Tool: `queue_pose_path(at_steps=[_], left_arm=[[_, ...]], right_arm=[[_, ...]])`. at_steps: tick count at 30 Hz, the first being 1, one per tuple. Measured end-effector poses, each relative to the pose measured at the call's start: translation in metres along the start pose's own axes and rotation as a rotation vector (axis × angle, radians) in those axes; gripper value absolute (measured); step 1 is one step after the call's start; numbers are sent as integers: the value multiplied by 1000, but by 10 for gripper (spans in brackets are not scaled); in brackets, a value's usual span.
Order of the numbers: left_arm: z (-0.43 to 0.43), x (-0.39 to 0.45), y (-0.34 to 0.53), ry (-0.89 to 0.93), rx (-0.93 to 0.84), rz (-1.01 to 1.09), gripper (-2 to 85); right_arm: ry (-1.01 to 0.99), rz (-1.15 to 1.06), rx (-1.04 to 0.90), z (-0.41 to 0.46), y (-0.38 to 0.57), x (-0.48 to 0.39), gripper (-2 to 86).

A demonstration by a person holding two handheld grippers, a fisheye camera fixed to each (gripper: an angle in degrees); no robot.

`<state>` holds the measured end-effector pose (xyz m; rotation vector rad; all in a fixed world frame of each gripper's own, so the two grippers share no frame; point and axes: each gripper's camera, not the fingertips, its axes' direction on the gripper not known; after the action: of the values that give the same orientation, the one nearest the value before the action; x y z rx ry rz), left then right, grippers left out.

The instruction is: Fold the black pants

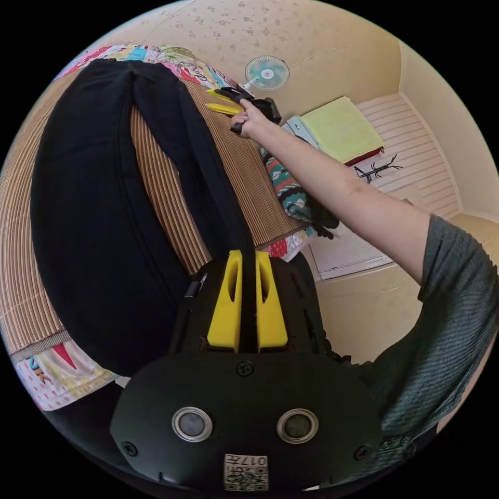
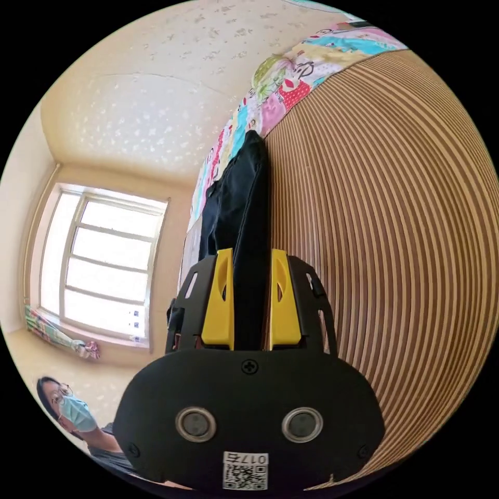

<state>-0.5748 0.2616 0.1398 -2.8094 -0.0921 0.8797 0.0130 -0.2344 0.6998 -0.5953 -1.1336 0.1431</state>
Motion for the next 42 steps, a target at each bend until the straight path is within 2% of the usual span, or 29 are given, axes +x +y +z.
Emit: queue_pose_path(at_steps=[3, 6, 8, 10, 12, 14, 16, 18, 22, 26, 28, 30, 36, 40, 42], left_arm=[[7, -14, 7, 57, -11, -40, 42], [9, -26, 13, 82, -8, -60, 41], [6, -32, 16, 95, 2, -60, 39], [4, -37, 18, 120, 6, -46, 33], [-6, -43, 22, 173, 23, -44, 24], [-22, -46, 32, 210, 78, -61, 20], [-38, -45, 47, 207, 130, -78, 20], [-57, -44, 69, 160, 182, -134, 23], [-77, -49, 96, 87, 248, -241, 31], [-79, -66, 105, 2, 217, -346, 39], [-78, -71, 104, 10, 211, -346, 40], [-79, -73, 101, 43, 194, -357, 42], [-83, -54, 89, -27, 157, -280, 48], [-81, -53, 85, -40, 150, -269, 49], [-80, -54, 81, -37, 141, -274, 51]], right_arm=[[-22, 56, 68, 38, -29, 3, 133], [44, -7, 53, 77, -47, -13, 121], [203, -74, -2, 101, -53, -36, 95], [606, -281, 17, 135, -36, -95, 53], [838, -507, 49, 169, -10, -147, 41], [952, -702, 149, 198, 25, -197, 36], [905, -887, 200, 232, 66, -252, 33], [792, -922, 177, 254, 83, -279, 32], [524, -879, 57, 306, 97, -290, 35], [512, -727, -100, 335, 96, -267, 42], [373, -660, -111, 306, 107, -250, 39], [290, -698, -125, 269, 130, -241, 37], [242, -695, -348, 137, 248, -160, 66], [151, -559, -424, 58, 339, -90, 89], [102, -469, -401, 37, 367, -70, 90]])
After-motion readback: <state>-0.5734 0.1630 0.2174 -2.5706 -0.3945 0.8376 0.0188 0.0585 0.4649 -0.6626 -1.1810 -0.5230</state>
